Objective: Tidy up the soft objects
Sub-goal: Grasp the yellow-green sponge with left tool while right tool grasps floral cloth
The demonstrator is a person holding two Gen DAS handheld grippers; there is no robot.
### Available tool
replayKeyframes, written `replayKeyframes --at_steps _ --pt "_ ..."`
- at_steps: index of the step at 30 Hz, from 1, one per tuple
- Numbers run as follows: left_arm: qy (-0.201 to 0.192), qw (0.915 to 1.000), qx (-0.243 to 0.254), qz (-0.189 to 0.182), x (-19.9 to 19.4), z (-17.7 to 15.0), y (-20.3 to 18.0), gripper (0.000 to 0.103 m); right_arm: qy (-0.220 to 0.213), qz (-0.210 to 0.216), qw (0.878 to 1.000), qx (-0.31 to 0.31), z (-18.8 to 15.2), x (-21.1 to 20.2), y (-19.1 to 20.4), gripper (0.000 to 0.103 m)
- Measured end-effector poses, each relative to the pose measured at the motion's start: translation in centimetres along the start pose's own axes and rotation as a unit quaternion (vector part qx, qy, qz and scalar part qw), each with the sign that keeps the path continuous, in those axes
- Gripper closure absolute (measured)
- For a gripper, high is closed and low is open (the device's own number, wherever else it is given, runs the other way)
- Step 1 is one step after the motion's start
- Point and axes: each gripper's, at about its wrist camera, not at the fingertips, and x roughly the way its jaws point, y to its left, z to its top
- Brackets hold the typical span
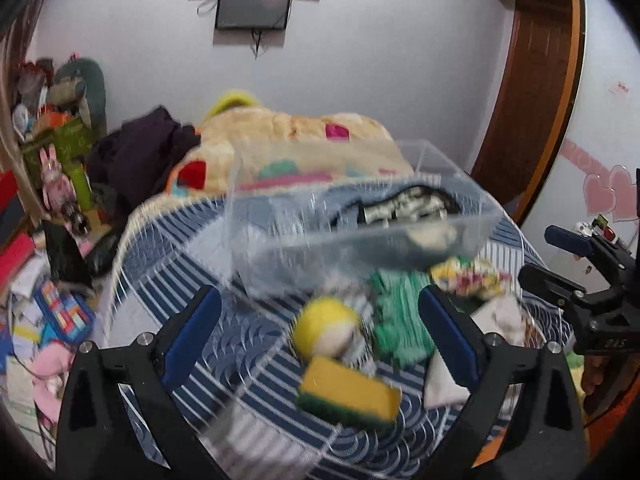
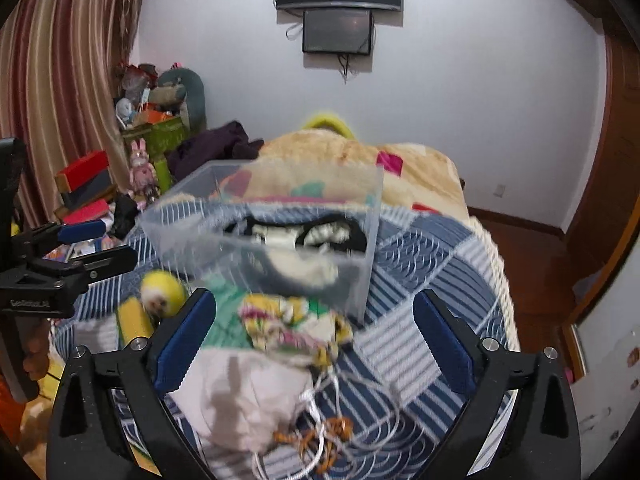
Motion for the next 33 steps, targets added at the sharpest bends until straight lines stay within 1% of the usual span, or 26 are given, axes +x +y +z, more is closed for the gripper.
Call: replayKeyframes --at_steps 2,4,8,10,12,13,14,15,16,17,18,19,20,22,24,29,33 --pt "0.014 0.9999 -0.007 -0.007 0.4 -1.2 -0.1 0.003 0.011 0.000 1.000 0.004 -0.7 0.4 -0.3 0.004" --pt "0.026 0.9996 -0.007 0.001 1.0 -2.4 -0.4 0.003 0.019 0.001 1.000 0.014 -1.5 0.7 -0.6 0.004" --pt "0.040 0.9991 0.003 0.014 1.8 -4.1 -0.9 0.003 0.027 0.017 0.998 0.048 -1.8 1.3 -1.7 0.005" --pt "0.043 0.9989 0.009 0.017 2.0 -4.6 -1.1 0.003 0.030 0.024 0.997 0.061 -1.8 1.6 -2.0 0.010" --pt "0.044 0.9989 0.008 0.015 2.2 -5.1 -1.3 0.003 0.036 0.031 0.996 0.071 -1.7 2.0 -2.0 0.020" --pt "0.045 0.9989 0.006 0.012 2.3 -5.2 -1.2 0.003 0.041 0.036 0.996 0.074 -1.7 2.2 -2.0 0.022" --pt "0.045 0.9989 0.005 0.010 2.3 -5.4 -1.3 0.003 0.044 0.041 0.995 0.074 -1.7 2.4 -1.9 0.027" --pt "0.044 0.9990 0.003 0.010 2.3 -5.5 -1.3 0.003 0.046 0.045 0.995 0.074 -1.8 2.6 -1.7 0.035" --pt "0.041 0.9991 0.004 0.011 2.3 -5.6 -1.4 0.005 0.049 0.051 0.995 0.072 -1.9 2.7 -1.4 0.039" --pt "0.037 0.9992 0.006 0.013 2.2 -5.6 -1.5 0.008 0.053 0.059 0.995 0.068 -2.0 2.8 -1.1 0.048" --pt "0.035 0.9993 0.009 0.015 2.2 -5.6 -1.6 0.016 0.055 0.062 0.994 0.066 -2.0 2.8 -0.9 0.056" --pt "0.035 0.9992 0.012 0.014 2.2 -5.6 -1.6 0.022 0.056 0.066 0.994 0.063 -2.0 2.9 -0.7 0.060" --pt "0.037 0.9992 0.014 0.011 2.3 -5.7 -1.7 0.025 0.054 0.069 0.994 0.061 -2.1 2.8 -0.6 0.065" --pt "0.036 0.9993 0.011 0.005 2.2 -5.9 -1.8 0.034 0.050 0.069 0.994 0.062 -2.1 2.6 -0.6 0.070" --pt "0.035 0.9993 0.011 0.001 2.1 -6.0 -1.9 0.038 0.046 0.074 0.994 0.063 -2.2 2.2 -0.7 0.079" --pt "0.020 0.9994 0.023 0.015 0.9 -6.2 -2.2 0.040 0.025 0.066 0.995 0.064 -1.8 0.9 -0.9 0.083" --pt "0.010 0.9994 0.027 0.019 -0.3 -6.4 -2.0 0.040 0.003 0.061 0.996 0.059 -1.5 -0.3 -0.9 0.084"
